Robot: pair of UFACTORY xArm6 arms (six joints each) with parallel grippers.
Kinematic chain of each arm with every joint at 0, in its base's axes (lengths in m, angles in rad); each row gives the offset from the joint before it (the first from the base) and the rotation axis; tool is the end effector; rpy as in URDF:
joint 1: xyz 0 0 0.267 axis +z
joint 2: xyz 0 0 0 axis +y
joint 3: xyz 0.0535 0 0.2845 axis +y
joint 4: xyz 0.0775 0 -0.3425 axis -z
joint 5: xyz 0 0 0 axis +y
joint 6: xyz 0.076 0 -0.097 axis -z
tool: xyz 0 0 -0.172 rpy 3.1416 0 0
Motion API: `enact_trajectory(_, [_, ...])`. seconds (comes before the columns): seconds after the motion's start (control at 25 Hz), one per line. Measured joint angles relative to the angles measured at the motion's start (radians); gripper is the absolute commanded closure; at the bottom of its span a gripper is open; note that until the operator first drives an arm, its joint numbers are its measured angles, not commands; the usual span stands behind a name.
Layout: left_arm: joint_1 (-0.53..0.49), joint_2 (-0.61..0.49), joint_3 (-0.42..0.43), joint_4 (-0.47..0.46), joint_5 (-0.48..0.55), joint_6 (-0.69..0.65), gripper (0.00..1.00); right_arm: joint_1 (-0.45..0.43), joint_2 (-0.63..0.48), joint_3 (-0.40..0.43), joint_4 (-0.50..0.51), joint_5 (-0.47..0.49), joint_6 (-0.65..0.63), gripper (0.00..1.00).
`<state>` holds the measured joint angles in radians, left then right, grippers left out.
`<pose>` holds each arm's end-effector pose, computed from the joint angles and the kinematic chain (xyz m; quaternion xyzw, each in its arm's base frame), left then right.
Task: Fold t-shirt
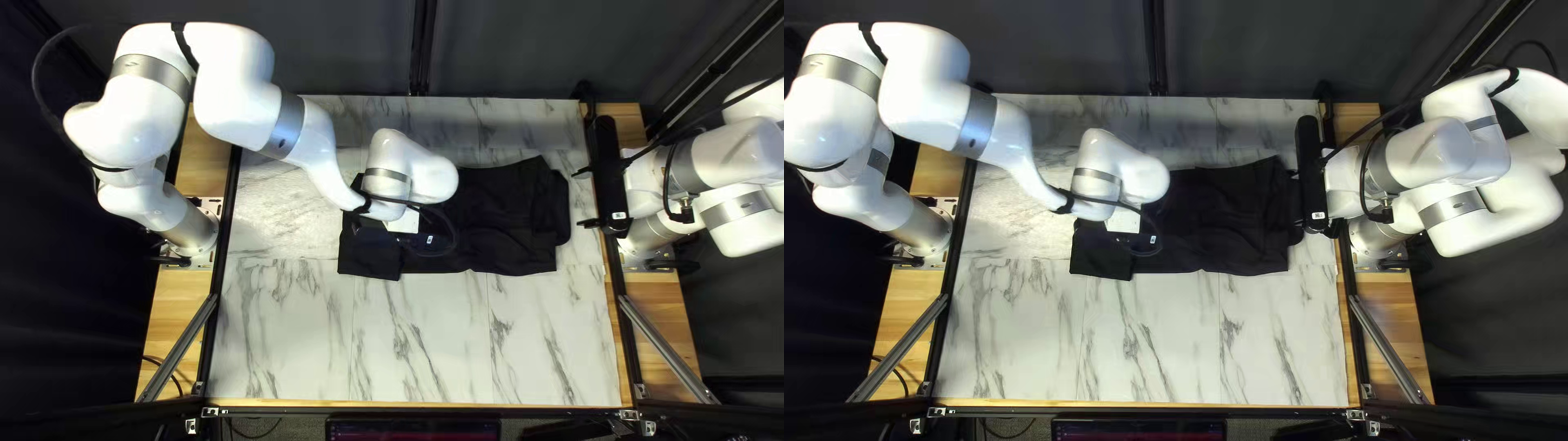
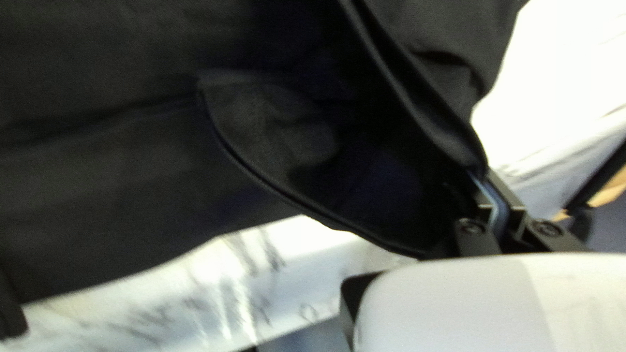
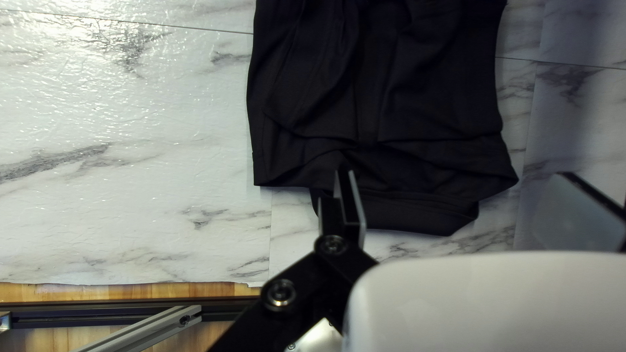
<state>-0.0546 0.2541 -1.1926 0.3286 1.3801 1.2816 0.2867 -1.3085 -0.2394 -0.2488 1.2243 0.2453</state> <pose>0.4108 0.0583 0.1241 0.7151 -0.6477 -0.2630 0.0018 0.2470 0.0145 0.2382 0.9786 0.0431 0.1863 0.0757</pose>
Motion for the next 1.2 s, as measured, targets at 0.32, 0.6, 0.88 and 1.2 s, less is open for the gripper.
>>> enact_trajectory(0.32, [-0.041, -0.184, 0.165, 0.034, 0.009, -0.085, 1.00, 0.000, 0.000, 0.000, 0.000, 0.000, 0.000, 0.00])
enact_trajectory(0.6, [-0.038, -0.313, 0.287, 0.053, 0.006, -0.123, 1.00, 0.000, 0.000, 0.000, 0.000, 0.000, 0.000, 0.00])
enact_trajectory(0.88, [-0.028, -0.249, 0.238, 0.063, -0.018, -0.118, 1.00, 0.000, 0.000, 0.000, 0.000, 0.000, 0.000, 0.00])
enact_trajectory(1.2, [0.004, -0.087, 0.108, 0.075, -0.067, -0.052, 1.00, 0.000, 0.000, 0.000, 0.000, 0.000, 0.000, 0.00])
